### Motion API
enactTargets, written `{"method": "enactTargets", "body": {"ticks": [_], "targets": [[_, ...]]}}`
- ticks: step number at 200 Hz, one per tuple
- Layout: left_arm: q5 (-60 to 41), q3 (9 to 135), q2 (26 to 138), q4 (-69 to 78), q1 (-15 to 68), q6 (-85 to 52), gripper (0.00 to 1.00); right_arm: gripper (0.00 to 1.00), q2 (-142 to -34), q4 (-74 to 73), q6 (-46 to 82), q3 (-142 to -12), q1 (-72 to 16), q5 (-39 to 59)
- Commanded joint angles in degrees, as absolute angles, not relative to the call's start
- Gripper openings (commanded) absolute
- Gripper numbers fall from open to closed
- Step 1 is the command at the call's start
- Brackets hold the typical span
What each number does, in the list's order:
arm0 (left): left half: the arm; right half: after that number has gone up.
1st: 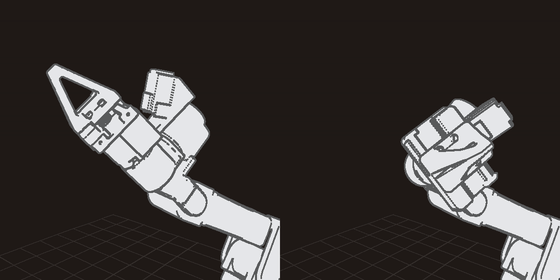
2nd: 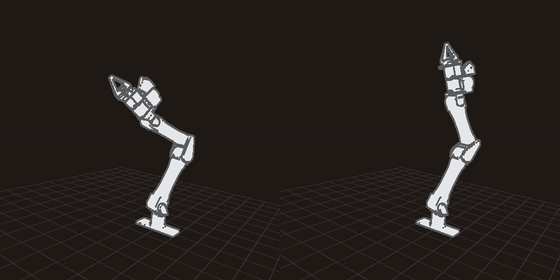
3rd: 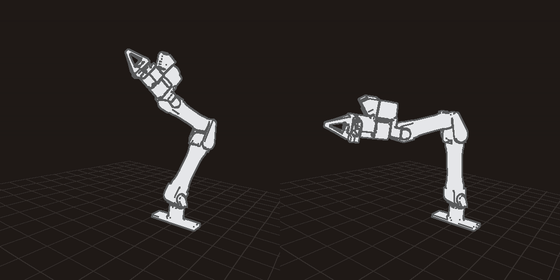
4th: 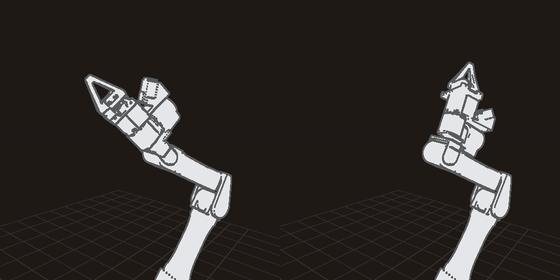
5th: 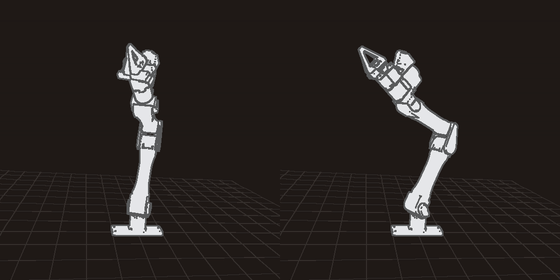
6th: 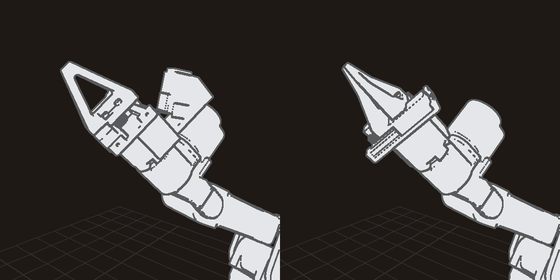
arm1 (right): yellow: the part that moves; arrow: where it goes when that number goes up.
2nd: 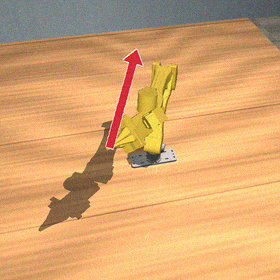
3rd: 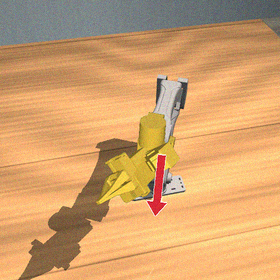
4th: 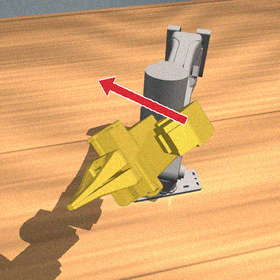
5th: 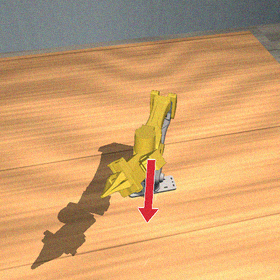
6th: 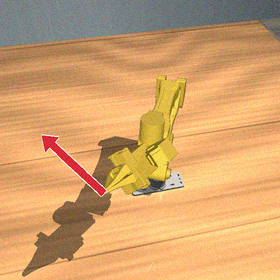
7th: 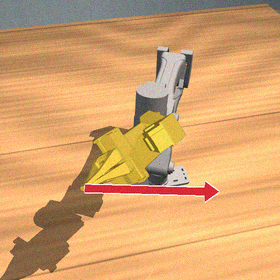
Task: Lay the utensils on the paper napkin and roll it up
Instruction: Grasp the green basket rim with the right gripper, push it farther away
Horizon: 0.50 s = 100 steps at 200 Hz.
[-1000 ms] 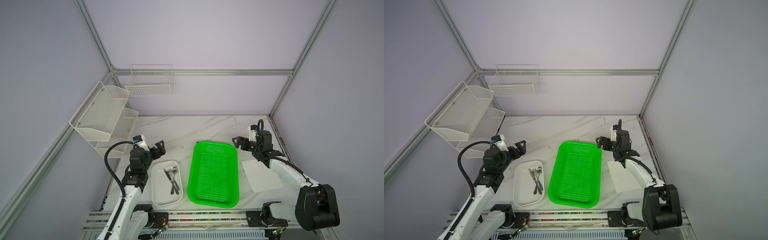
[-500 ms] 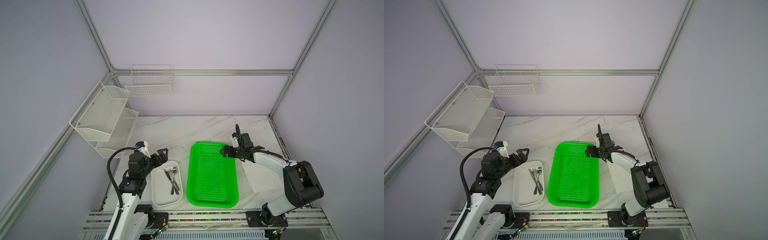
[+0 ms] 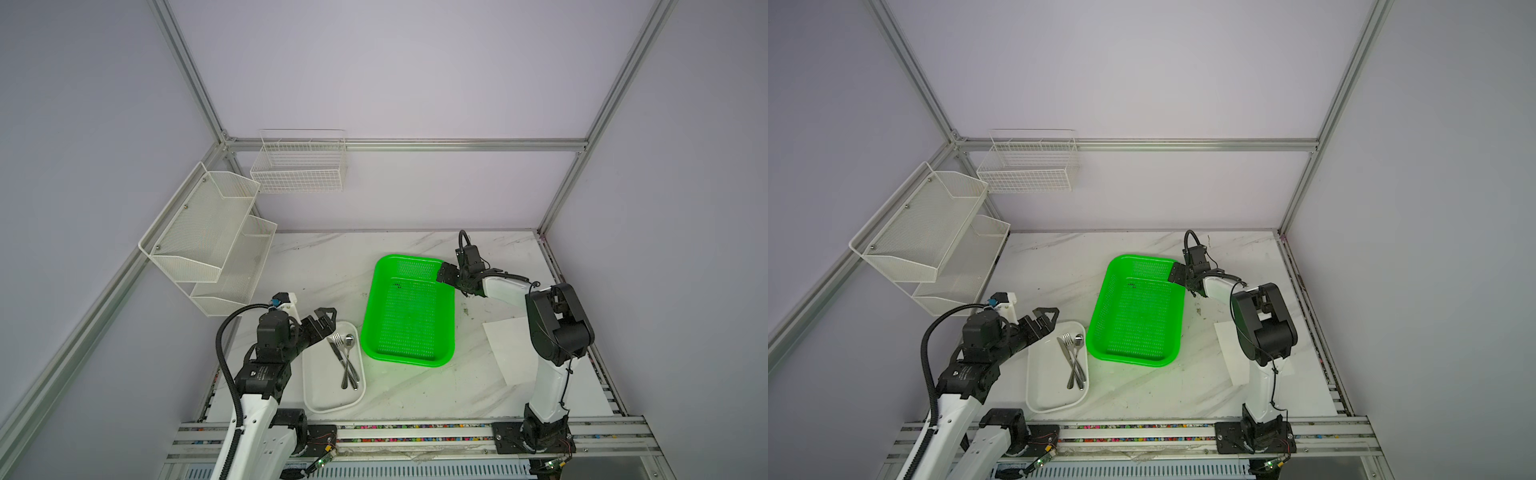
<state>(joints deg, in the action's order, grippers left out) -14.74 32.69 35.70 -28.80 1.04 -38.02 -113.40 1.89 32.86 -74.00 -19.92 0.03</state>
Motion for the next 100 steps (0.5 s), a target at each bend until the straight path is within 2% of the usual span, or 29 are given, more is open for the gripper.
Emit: {"method": "enactTargets", "body": {"ticks": [1, 59, 78, 100], "targets": [[-14.9, 37.5, 35.0, -30.2, 1.4, -38.8, 1.00, 0.89, -119.0, 0.1, 40.8, -79.5, -19.9, -3.7], [-17.0, 36.9, 35.5, -31.5, 1.6, -39.6, 1.00, 0.87, -133.9, 5.0, 44.0, -102.4, -23.6, 4.4], [-18.6, 36.4, 36.1, -31.5, 1.8, -39.9, 1.00, 0.88, -133.2, 6.0, 43.9, -105.0, -24.1, 6.2], [-20.8, 36.2, 36.4, -31.6, 2.3, -40.0, 1.00, 0.92, -126.3, 4.8, 40.3, -100.4, -24.0, 7.0]]}}
